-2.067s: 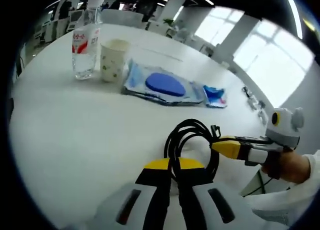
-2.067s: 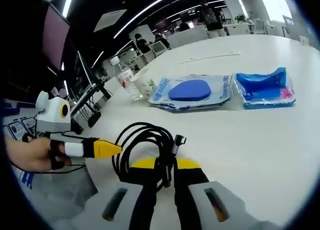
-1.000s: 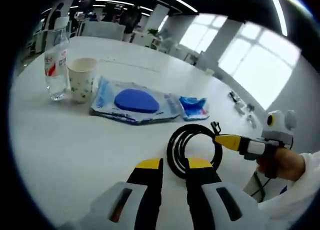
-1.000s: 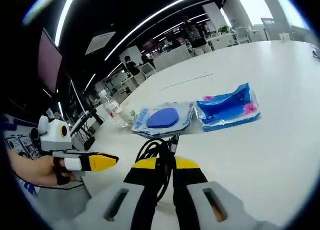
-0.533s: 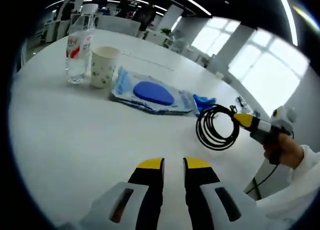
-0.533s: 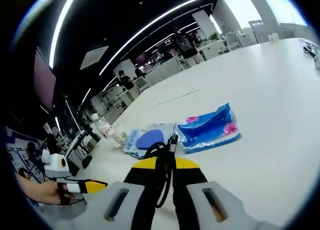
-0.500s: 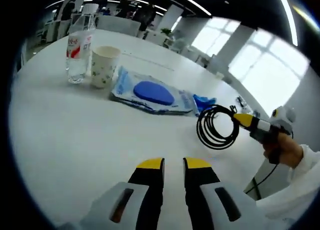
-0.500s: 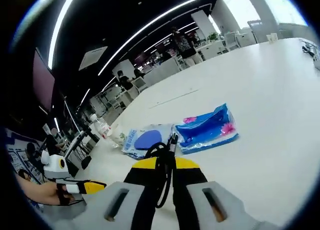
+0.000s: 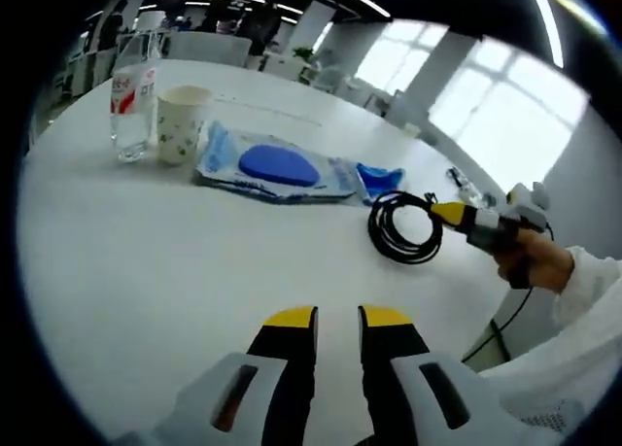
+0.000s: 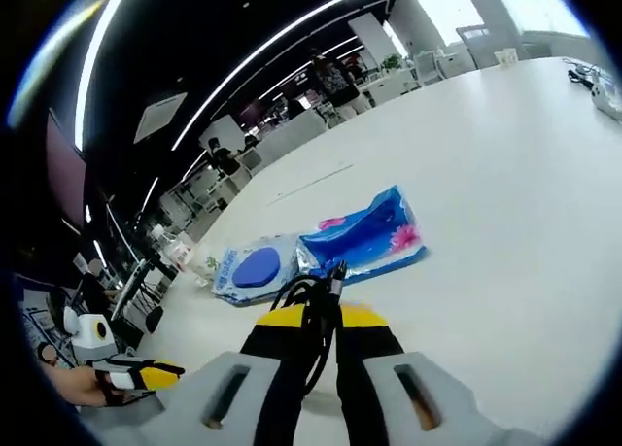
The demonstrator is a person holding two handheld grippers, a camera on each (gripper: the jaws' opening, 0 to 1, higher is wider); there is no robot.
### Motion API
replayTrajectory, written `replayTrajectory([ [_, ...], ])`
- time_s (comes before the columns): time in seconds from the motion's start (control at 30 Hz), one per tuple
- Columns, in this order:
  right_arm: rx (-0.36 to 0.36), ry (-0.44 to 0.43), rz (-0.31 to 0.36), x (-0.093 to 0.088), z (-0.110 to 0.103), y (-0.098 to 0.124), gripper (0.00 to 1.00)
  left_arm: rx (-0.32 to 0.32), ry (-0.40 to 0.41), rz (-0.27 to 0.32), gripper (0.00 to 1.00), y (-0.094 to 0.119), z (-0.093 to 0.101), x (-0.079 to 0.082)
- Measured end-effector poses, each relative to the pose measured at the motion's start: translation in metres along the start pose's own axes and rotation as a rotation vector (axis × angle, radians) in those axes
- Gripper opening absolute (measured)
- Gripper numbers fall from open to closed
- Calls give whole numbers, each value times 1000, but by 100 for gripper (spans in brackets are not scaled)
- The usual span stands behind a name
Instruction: Arrange the tabletop items into an orderly group along one side of the table until the central work area is clear of visible clutter.
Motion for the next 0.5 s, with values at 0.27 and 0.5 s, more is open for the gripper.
replayTrajectory([
  [0.27,-29,18,-52,-9,13,-3,6,21,24,29,13,4,-3,4],
  [0.5,-56,97,-126,-23,17,0,6,52,43,42,12,8,-7,2],
])
Point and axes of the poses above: the point that each gripper's makers call its tool centre point, and the gripper's own axes: y roughly backward along the fingers, z roughly to its right, x roughly out of its top, the point moved 6 cm from there along y, roughly backward along the fingers, and after that the axes turned 15 degrees about z, right-handed, at the moved point
